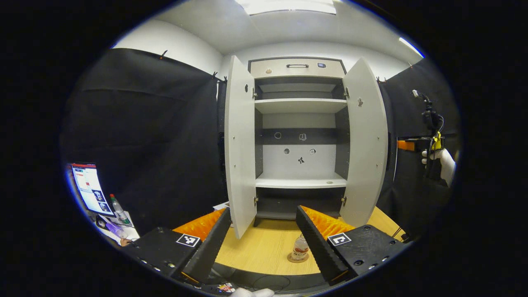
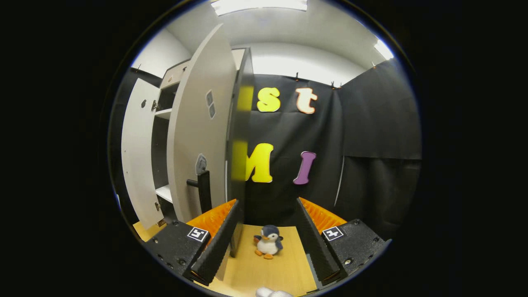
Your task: Grasp the bottle in the cabinet with the left hand and place it on the coaster, then close the right door with the right hand and the left door with the left hand.
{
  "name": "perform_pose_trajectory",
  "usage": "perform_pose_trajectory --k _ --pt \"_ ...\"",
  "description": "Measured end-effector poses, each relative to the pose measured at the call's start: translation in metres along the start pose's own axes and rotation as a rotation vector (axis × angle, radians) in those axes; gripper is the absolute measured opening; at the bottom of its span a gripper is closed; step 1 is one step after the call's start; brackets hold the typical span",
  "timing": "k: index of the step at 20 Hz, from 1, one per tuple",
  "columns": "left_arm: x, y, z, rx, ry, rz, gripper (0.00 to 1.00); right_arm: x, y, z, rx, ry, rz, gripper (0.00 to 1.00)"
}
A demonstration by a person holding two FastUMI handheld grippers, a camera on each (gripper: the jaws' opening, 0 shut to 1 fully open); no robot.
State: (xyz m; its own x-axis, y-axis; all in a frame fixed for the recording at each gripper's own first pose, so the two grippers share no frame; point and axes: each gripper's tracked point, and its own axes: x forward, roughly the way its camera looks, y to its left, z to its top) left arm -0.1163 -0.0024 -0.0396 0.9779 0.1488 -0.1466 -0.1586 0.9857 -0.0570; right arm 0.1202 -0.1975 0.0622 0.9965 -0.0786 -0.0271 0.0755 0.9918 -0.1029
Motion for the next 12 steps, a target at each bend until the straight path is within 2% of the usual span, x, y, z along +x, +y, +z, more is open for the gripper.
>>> perform_pose_trajectory --k 3,10,11,12 --pt "-0.001 0.0 0.005 0.004 0.001 0.024 0.96 0.017 0.022 -0.007 0.037 0.042 0.078 0.82" --pt "0.002 0.002 0.003 -0.018 0.014 0.02 0.96 0.02 0.03 -0.005 0.032 0.051 0.102 0.82" --pt "0.004 0.002 0.002 -0.019 0.018 0.016 0.96 0.019 0.032 -0.006 0.031 0.053 0.097 0.79" --pt "0.005 0.004 0.001 -0.019 0.018 0.016 0.96 0.016 0.035 -0.005 0.032 0.054 0.093 0.82"
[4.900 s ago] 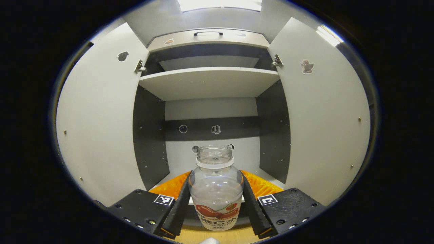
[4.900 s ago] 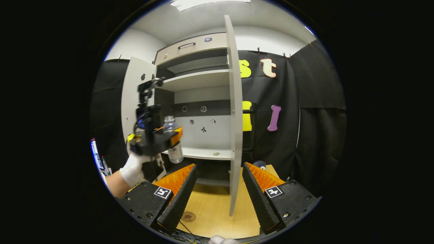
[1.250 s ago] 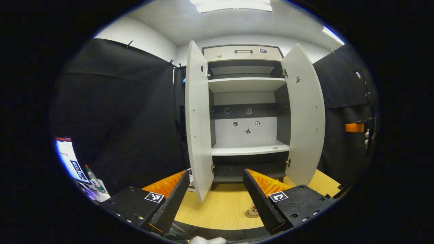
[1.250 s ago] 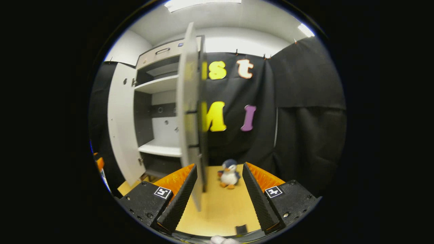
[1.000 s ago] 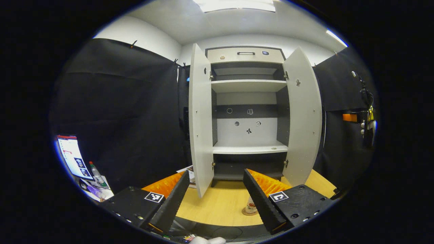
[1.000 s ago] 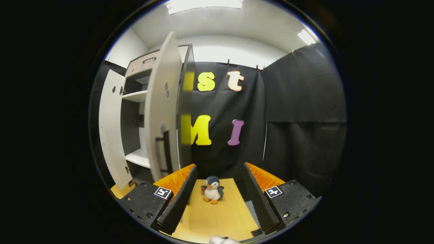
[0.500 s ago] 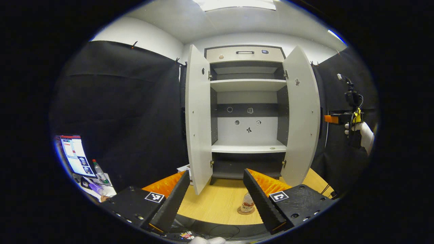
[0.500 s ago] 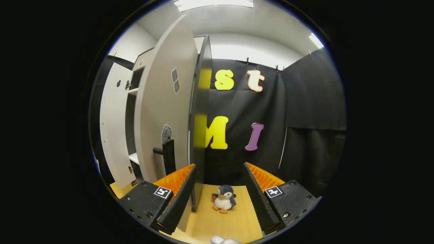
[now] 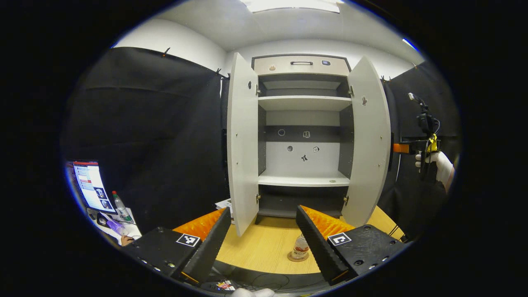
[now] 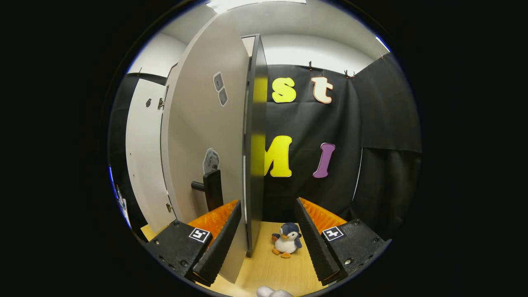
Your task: Grasp the bottle in the cabinet with the left hand and place it on the coaster, then close the right door with the right hand and the left door with the left hand.
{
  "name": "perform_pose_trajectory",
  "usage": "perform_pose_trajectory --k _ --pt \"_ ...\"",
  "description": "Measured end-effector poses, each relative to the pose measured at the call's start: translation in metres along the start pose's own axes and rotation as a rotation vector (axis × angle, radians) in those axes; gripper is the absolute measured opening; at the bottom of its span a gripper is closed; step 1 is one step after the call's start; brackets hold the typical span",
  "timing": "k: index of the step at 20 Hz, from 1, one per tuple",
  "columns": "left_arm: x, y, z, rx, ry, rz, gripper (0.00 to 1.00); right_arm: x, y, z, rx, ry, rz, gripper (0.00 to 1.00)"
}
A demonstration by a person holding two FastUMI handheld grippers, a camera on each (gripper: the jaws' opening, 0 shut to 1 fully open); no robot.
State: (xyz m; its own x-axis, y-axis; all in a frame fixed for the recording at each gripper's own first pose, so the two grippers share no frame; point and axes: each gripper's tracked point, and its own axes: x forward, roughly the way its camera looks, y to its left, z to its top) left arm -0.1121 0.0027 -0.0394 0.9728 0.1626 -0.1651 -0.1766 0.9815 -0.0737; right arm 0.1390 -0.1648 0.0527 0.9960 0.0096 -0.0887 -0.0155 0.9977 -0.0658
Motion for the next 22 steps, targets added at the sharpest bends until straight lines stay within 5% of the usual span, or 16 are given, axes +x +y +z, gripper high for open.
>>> perform_pose_trajectory --k 22 --pt "0.005 0.05 0.0 0.022 -0.023 -0.025 0.96 0.036 0.148 -0.001 0.035 -0.038 0.082 0.82"
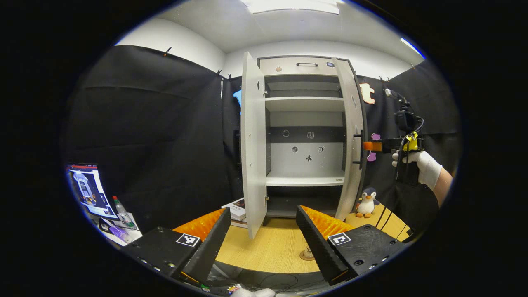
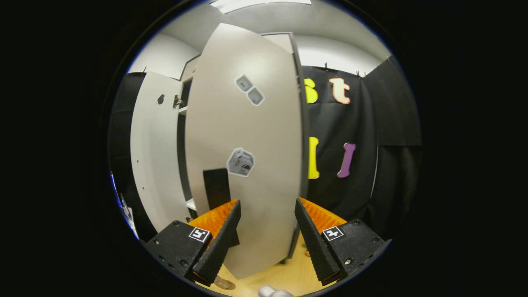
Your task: Grasp the bottle in the cabinet with the left hand and place it on the coaster, then close the right door with the right hand and the left door with the left hand.
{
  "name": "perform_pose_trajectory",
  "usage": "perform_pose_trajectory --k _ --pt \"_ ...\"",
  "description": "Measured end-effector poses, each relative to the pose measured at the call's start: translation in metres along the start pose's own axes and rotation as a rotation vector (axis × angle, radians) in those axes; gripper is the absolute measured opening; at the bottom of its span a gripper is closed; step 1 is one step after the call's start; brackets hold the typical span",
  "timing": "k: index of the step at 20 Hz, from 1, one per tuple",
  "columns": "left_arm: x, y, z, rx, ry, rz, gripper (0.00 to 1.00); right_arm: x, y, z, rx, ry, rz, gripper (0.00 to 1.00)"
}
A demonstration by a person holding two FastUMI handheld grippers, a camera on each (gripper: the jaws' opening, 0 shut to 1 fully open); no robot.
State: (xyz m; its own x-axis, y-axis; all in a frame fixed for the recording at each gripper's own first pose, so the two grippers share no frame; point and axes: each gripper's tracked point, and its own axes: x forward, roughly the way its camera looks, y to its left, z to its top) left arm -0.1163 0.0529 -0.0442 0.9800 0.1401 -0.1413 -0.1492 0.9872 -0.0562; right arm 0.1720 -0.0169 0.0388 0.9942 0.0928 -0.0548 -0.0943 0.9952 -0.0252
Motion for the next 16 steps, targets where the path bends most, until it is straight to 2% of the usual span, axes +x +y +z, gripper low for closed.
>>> perform_pose_trajectory --k 5,8,11,16 --pt "0.012 0.01 -0.001 -0.007 -0.005 -0.012 0.96 -0.024 -0.003 0.006 -0.024 -0.023 -0.022 0.79" --pt "0.029 0.029 0.006 -0.01 -0.025 -0.019 0.96 -0.058 -0.006 -0.001 -0.014 -0.006 -0.016 0.82" --pt "0.059 0.059 0.02 -0.014 -0.054 -0.011 0.96 -0.1 -0.002 -0.012 0.003 0.006 -0.004 0.81" --pt "0.136 0.123 0.054 0.017 -0.104 0.044 0.97 -0.163 0.002 -0.043 0.022 0.051 -0.009 0.82"
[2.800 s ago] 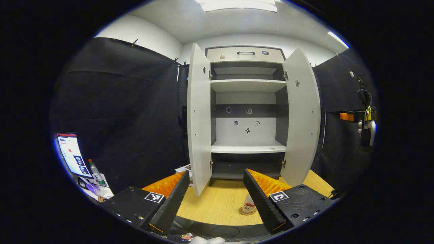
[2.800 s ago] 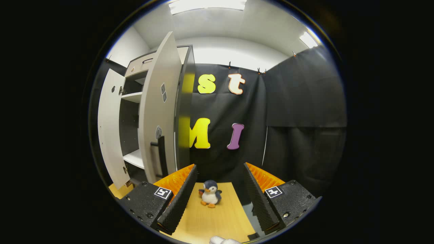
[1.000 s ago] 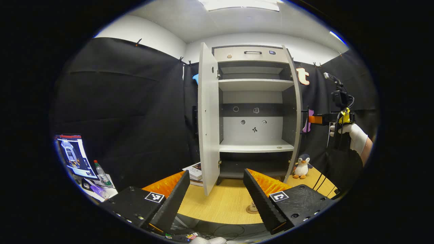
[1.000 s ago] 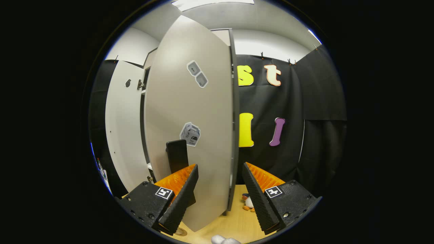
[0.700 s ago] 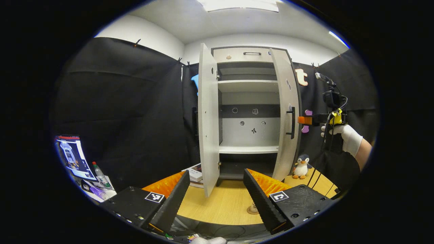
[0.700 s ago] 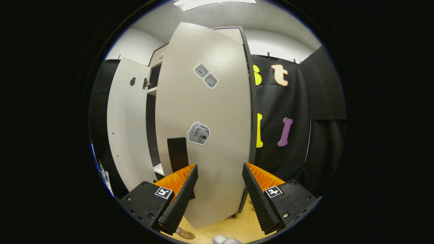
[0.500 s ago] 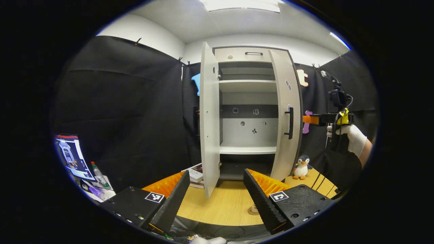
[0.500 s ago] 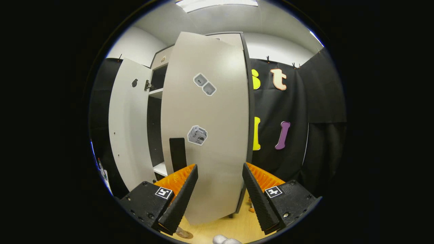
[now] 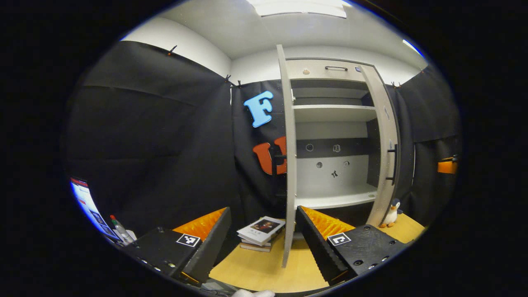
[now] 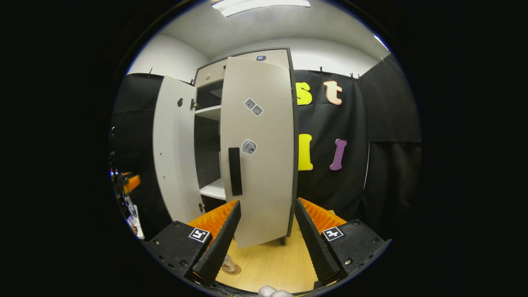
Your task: Grasp the bottle in the cabinet with the left hand and place it on the coaster, then close the right door with the right hand and the left door with the left hand.
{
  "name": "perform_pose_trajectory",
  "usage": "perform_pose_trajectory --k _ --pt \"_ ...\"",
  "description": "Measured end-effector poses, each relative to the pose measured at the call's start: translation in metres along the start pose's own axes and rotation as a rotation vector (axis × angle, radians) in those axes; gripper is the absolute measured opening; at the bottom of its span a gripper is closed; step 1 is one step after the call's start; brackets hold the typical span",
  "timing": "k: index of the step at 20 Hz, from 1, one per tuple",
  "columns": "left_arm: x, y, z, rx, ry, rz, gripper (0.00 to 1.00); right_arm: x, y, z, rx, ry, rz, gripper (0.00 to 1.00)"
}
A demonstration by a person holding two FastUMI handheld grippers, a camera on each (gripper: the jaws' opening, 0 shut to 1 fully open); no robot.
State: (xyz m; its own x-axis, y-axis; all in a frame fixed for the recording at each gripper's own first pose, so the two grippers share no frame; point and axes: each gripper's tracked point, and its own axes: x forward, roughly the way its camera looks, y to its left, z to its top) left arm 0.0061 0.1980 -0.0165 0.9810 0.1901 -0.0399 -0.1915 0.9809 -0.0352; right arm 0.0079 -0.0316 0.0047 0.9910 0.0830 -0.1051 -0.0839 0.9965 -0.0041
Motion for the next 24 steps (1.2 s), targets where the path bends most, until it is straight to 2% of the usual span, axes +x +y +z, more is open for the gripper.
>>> perform_pose_trajectory --k 1,2,3,4,9,13,19,21,22,24 --pt "0.016 0.006 0.004 -0.004 -0.007 -0.001 0.94 -0.009 -0.001 -0.008 0.003 0.022 -0.002 0.82" --pt "0.03 0.01 0.009 -0.007 -0.019 0.003 0.96 -0.015 -0.002 -0.016 0.002 0.042 -0.004 0.82" --pt "0.045 0.018 0.013 -0.003 -0.024 0.014 0.93 -0.022 -0.007 -0.021 0.001 0.054 -0.014 0.81" --pt "0.059 0.023 0.017 -0.001 -0.038 0.022 0.96 -0.026 -0.012 -0.024 0.004 0.06 -0.027 0.82" --pt "0.112 0.035 0.029 0.045 -0.036 0.02 0.96 -0.037 -0.027 -0.039 0.054 0.093 -0.072 0.82" --pt "0.117 0.027 0.028 0.054 -0.022 -0.018 0.96 -0.041 -0.034 -0.043 0.061 0.102 -0.087 0.82" --pt "0.119 0.005 0.034 0.09 -0.033 -0.085 0.86 -0.039 -0.021 -0.037 0.06 0.096 -0.045 0.82" --pt "0.114 -0.012 0.035 0.09 -0.037 -0.109 0.83 -0.038 -0.014 -0.037 0.053 0.097 -0.027 0.82" --pt "0.112 -0.025 0.036 0.081 -0.04 -0.128 0.86 -0.038 -0.01 -0.036 0.05 0.095 -0.017 0.82" --pt "0.108 -0.051 0.036 0.063 -0.039 -0.16 0.86 -0.037 -0.003 -0.035 0.047 0.094 -0.004 0.82"
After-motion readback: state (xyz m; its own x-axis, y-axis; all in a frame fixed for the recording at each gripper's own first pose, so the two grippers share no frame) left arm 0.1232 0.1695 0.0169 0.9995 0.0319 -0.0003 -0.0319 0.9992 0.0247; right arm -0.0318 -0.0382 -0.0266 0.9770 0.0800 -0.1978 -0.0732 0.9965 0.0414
